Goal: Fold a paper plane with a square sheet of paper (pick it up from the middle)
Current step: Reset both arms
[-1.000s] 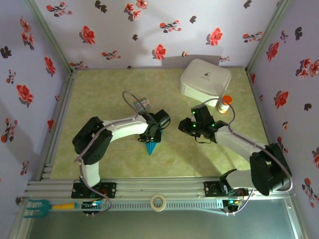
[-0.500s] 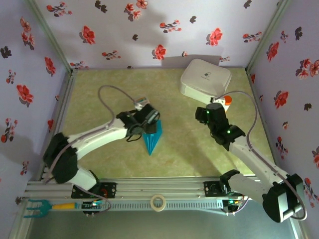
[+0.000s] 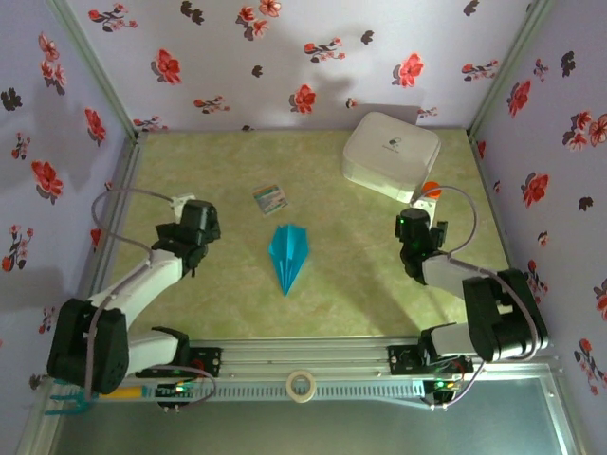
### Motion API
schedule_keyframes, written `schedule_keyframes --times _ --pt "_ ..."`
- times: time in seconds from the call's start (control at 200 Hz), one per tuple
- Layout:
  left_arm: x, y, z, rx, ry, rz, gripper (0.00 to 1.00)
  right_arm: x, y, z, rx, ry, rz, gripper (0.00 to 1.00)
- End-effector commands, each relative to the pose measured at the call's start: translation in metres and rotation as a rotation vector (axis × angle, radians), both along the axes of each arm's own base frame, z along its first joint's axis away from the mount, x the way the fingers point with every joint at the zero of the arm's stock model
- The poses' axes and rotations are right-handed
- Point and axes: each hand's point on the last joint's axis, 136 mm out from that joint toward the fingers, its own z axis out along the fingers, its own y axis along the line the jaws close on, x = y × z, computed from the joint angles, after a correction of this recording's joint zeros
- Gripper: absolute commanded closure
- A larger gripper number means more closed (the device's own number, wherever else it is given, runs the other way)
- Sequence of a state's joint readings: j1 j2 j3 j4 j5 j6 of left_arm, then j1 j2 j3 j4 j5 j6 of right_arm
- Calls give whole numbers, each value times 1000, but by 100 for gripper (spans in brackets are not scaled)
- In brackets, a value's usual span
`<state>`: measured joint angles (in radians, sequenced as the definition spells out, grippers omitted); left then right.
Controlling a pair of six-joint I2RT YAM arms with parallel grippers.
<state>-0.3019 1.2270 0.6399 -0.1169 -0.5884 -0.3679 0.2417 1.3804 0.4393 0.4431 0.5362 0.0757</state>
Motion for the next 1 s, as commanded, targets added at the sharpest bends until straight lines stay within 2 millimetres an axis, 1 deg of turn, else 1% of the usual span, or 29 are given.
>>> schedule_keyframes --times 0.0,0.065,0.095,0.16,0.175,0.205,0.215,0.25,0.275,0.32,0.335,0.365,0.395,0.45,0.47,0.525,0.53,0.55,0.57,0.67,0.715,0.745,0.785,0.835,0.87,0.995 --pt "29 14 25 89 -74 -28 0 25 17 24 8 -115 108 19" --pt "34 20 21 113 -97 -34 0 28 21 21 3 -96 146 19" --pt "39 16 17 115 -106 -71 0 29 23 20 -1 -98 165 19" --pt "47 12 8 128 -139 -110 0 27 19 23 -5 -131 165 19" --pt "47 11 4 127 -142 -118 0 25 19 21 -2 -137 172 19" --pt "50 8 0 123 -159 -136 0 23 16 19 7 -166 178 19" --pt "51 7 -1 124 -166 -144 0 24 17 20 19 -187 194 18" --pt "54 2 -3 125 -195 -177 0 23 9 23 40 -238 157 18" --pt "56 -1 -5 138 -197 -209 0 20 -4 23 45 -250 93 18" --pt "58 -2 -8 152 -187 -226 0 18 -13 19 85 -259 70 18" --pt "59 -2 -9 150 -178 -228 0 18 -11 18 104 -262 91 18" --pt "62 -3 -10 149 -171 -245 0 19 -12 14 123 -263 98 18" --pt "63 -3 -10 151 -169 -254 0 20 -11 5 130 -250 109 18" --pt "65 -2 -8 166 -191 -264 0 27 -11 7 120 -280 113 18" --pt "64 -1 -6 169 -204 -267 0 29 -11 8 123 -268 110 18" --pt "63 -3 -9 164 -253 -303 0 29 -18 1 142 -186 64 19" --pt "62 -2 -10 163 -253 -305 0 29 -19 1 143 -186 61 19" --pt "62 2 -8 166 -282 -290 0 31 -21 0 146 -192 49 4" --pt "61 7 -8 160 -284 -258 0 32 -25 1 146 -210 34 1" --pt "59 17 -13 68 -305 -253 0 29 -34 2 155 -206 -20 1" --pt "60 20 -26 23 -306 -265 0 28 -40 3 140 -224 -51 1" --pt "62 24 -24 27 -338 -258 0 27 -41 4 138 -231 -59 1" --pt "59 28 -26 1 -308 -237 0 26 -43 4 137 -227 -69 1" --pt "61 36 -26 10 -317 -209 0 25 -44 3 135 -227 -75 1" --pt "60 36 -27 -18 -314 -195 0 25 -43 4 133 -230 -73 1" --pt "60 37 -26 -12 -321 -193 0 26 -43 4 133 -229 -72 1"
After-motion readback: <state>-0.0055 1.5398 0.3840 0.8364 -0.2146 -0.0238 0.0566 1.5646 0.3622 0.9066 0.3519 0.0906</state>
